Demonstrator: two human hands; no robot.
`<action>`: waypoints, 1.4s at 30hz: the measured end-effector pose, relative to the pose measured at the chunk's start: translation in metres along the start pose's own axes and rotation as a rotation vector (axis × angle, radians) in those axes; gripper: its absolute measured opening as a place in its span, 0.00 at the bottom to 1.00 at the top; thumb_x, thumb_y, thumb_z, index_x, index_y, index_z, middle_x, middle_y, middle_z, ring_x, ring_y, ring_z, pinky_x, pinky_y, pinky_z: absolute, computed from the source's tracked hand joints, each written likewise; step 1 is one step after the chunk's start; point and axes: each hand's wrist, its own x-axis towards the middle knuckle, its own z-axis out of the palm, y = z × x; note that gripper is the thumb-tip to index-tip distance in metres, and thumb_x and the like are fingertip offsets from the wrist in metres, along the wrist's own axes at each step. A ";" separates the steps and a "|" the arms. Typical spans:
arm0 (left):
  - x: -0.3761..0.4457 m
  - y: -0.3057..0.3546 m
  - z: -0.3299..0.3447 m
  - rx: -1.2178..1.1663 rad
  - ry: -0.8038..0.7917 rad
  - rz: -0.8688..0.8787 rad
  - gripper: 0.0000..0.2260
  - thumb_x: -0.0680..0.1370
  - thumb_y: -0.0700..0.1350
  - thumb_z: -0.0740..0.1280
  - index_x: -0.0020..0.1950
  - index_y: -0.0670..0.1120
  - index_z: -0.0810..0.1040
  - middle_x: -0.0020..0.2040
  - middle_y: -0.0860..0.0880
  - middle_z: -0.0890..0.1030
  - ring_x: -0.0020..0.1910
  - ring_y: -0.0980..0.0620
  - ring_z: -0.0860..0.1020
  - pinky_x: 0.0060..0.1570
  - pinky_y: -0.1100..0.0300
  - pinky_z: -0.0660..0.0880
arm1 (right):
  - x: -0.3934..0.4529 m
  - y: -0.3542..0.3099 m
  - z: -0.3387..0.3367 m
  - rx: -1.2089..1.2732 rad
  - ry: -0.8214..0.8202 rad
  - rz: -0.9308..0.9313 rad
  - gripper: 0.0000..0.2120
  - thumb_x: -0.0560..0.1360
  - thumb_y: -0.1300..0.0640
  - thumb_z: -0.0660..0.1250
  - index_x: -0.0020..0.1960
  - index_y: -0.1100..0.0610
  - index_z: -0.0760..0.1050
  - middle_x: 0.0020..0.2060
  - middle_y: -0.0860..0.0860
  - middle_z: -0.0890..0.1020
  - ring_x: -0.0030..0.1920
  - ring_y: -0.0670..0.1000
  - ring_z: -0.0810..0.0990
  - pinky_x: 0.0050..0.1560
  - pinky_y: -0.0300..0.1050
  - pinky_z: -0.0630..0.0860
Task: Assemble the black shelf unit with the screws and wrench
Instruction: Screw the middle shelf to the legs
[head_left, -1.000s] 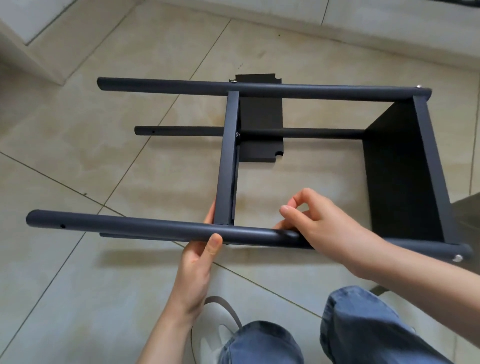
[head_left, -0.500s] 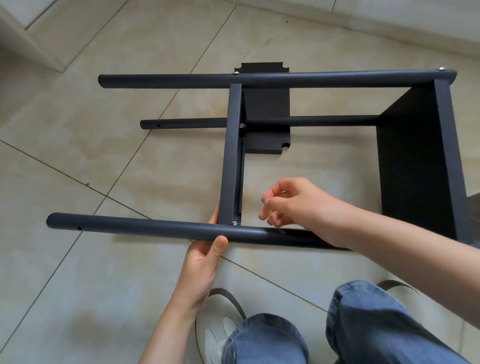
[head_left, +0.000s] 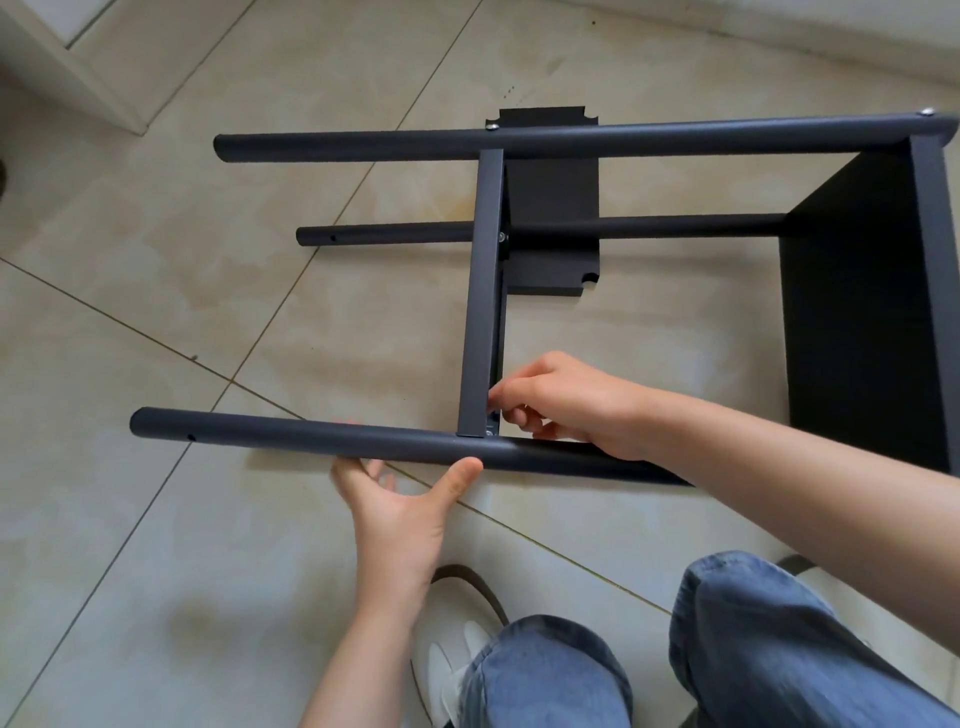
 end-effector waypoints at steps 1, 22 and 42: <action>-0.006 0.002 0.000 0.092 0.085 0.012 0.54 0.53 0.60 0.79 0.75 0.57 0.58 0.70 0.56 0.64 0.71 0.57 0.66 0.70 0.62 0.67 | -0.001 0.000 0.000 0.000 -0.014 0.002 0.19 0.77 0.58 0.65 0.27 0.50 0.80 0.26 0.47 0.72 0.27 0.45 0.66 0.30 0.38 0.64; 0.049 0.059 -0.031 1.037 -0.441 0.895 0.25 0.69 0.65 0.66 0.46 0.44 0.85 0.41 0.52 0.85 0.39 0.47 0.82 0.59 0.51 0.73 | 0.008 -0.018 0.012 -0.062 0.172 -0.116 0.20 0.72 0.38 0.70 0.40 0.55 0.72 0.33 0.54 0.64 0.35 0.53 0.62 0.40 0.46 0.61; 0.050 0.069 -0.025 0.974 -0.462 0.719 0.33 0.64 0.73 0.68 0.65 0.58 0.74 0.47 0.62 0.82 0.45 0.54 0.78 0.53 0.56 0.69 | 0.003 -0.028 0.006 -0.225 0.249 -0.162 0.25 0.78 0.47 0.67 0.30 0.54 0.59 0.29 0.49 0.55 0.32 0.50 0.55 0.33 0.46 0.52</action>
